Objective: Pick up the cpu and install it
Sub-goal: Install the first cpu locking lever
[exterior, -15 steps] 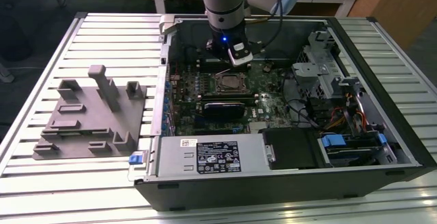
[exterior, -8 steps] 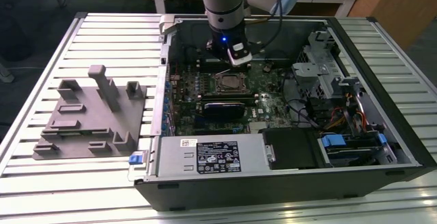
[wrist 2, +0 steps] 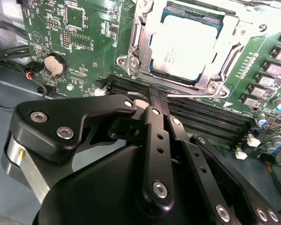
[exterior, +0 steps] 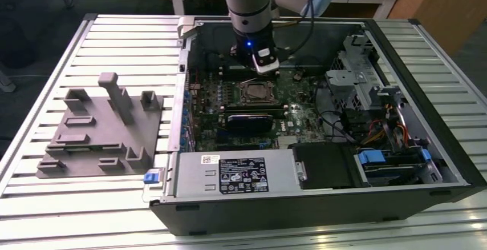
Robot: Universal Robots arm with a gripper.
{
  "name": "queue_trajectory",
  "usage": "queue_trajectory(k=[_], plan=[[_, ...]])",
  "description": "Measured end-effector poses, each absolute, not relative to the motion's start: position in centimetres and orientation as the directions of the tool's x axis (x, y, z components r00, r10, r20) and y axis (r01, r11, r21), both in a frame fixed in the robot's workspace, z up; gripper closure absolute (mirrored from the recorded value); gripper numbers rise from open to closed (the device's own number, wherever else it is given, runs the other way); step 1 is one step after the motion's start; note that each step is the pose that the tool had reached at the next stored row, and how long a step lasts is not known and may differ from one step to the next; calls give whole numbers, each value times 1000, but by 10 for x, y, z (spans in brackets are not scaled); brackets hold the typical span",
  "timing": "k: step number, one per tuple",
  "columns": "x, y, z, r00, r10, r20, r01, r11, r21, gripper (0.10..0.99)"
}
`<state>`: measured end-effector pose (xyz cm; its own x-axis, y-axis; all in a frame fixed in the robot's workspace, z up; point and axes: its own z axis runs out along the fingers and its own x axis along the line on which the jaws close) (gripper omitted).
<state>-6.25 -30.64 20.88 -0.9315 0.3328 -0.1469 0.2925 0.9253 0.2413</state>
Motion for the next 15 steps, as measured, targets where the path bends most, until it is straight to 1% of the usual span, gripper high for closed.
queue_trajectory(k=[15], plan=[[-68,-300,204,-915,375,-148,335,912,238,980]])
